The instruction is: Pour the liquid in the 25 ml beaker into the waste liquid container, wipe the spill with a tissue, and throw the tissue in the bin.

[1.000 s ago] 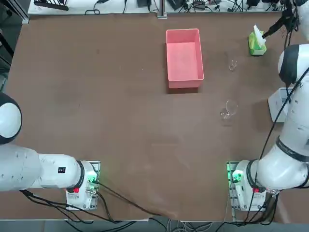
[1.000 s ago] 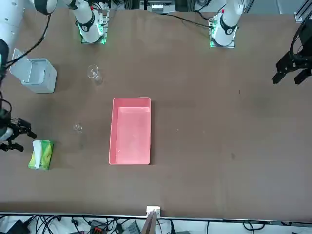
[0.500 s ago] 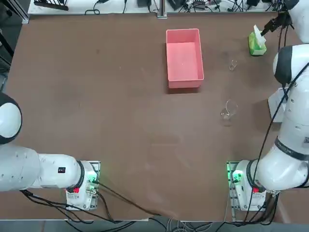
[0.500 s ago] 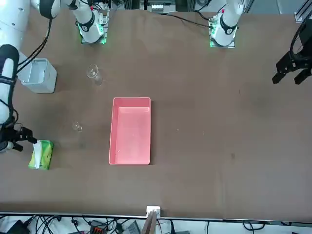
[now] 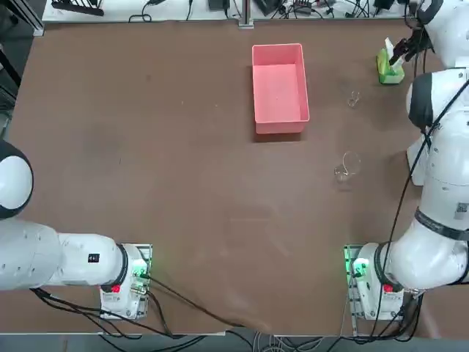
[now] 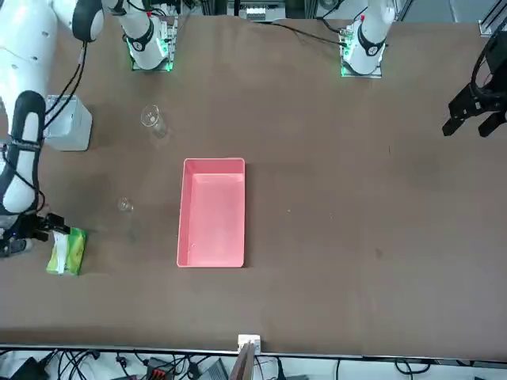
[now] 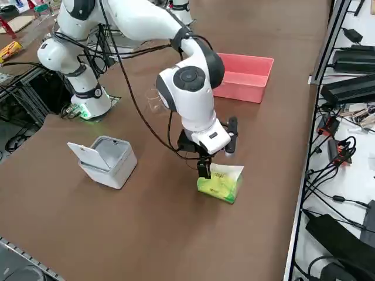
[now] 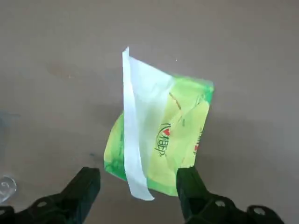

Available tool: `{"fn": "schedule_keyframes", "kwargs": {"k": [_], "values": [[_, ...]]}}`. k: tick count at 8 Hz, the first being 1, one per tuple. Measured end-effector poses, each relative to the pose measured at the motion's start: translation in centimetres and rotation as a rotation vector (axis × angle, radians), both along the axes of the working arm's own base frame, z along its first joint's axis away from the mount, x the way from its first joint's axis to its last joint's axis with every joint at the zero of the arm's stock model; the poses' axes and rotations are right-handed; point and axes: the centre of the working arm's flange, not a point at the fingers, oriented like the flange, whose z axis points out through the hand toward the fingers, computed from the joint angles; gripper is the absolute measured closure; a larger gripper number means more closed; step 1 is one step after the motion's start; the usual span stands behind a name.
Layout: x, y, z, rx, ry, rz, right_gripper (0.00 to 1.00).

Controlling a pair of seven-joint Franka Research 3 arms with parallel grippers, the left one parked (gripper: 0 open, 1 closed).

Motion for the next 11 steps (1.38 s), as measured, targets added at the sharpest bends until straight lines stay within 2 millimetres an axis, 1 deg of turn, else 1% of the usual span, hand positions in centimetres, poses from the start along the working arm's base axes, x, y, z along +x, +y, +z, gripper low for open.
{"fn": "schedule_keyframes", "kwargs": {"k": [2, 4, 5, 6, 7, 8, 11], "values": [[0.67, 0.41, -0.12, -0.036, 0.013, 0.02, 0.22], [1.0, 0.55, 0.4, -0.054, 0.012, 0.033, 0.64], [1.05, 0.57, 0.5, -0.059, 0.013, 0.037, 0.81], [1.07, 0.56, 0.54, -0.063, 0.015, 0.04, 0.92], [1.07, 0.56, 0.56, -0.066, 0.016, 0.042, 0.96], [1.07, 0.55, 0.56, -0.066, 0.016, 0.042, 0.99], [1.14, 0.6, 0.68, -0.067, 0.016, 0.044, 0.99]]}}
